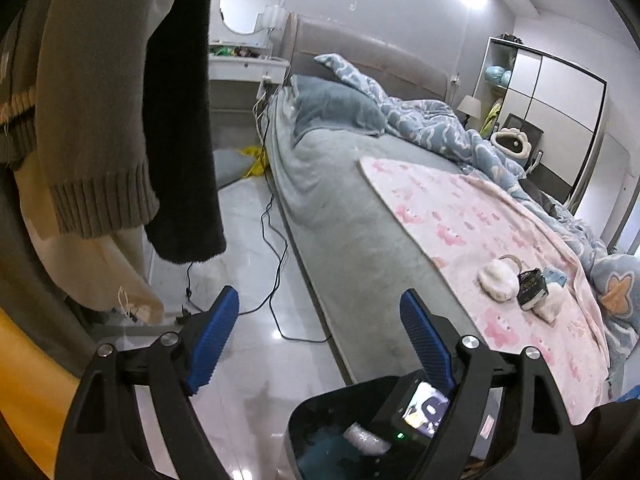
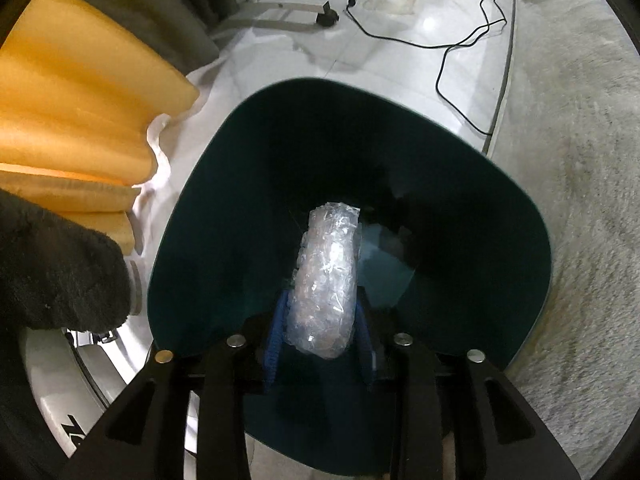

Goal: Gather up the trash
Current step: 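Open the right tool inside the bin to drop the bubble wrap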

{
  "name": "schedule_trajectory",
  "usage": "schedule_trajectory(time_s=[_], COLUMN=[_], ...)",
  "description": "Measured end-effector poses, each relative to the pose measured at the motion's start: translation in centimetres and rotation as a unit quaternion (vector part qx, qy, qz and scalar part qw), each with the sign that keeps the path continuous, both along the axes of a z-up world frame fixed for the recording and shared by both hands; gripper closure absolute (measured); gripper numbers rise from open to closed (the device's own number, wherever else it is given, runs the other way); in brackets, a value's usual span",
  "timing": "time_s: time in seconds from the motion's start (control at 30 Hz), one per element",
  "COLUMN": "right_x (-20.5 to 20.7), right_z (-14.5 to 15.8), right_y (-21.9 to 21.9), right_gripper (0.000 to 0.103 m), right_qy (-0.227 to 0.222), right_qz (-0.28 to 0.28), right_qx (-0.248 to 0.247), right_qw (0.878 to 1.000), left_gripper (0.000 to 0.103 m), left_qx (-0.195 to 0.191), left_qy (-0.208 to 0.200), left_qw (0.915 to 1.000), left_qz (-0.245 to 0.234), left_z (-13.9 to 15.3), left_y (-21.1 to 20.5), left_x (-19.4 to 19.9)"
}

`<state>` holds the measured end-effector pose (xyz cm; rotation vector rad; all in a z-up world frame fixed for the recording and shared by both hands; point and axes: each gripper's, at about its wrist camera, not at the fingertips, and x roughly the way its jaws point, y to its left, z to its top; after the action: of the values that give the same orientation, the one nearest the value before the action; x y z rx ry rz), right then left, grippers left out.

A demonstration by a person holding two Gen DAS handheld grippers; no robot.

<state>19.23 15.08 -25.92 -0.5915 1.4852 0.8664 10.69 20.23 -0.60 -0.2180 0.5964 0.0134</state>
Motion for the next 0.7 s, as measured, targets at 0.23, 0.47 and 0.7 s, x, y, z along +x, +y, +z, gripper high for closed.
schedule_trajectory(time_s=[0.23,0.47,0.7], right_x=[-0.3,0.2,0.8], right_z=[2.0,6.8,11.6], right_y=[-0.5,-2.4,-5.0], right_gripper=[0.045,0.044,0.044], right_qy=[-0.018,-0.059,-0.121], right_qz=[0.005,-0.014,-0.024], right_qx=[0.02,0.086,0.134], right_qw=[1.0,0.994,0.983], left_gripper=[0.015,0.014,0.013], left_qx=[-0.01,-0.022,-0.04], left_qy=[-0.027,-0.043,-0.033], left_qw=[0.9996,0.9988,0.9983], left_qz=[-0.001,-0.01,-0.028], left_z=[1.7,3.0,2.7], left_y=[-1.4,-3.8,-6.6], left_x=[0.3,1.3,2.8])
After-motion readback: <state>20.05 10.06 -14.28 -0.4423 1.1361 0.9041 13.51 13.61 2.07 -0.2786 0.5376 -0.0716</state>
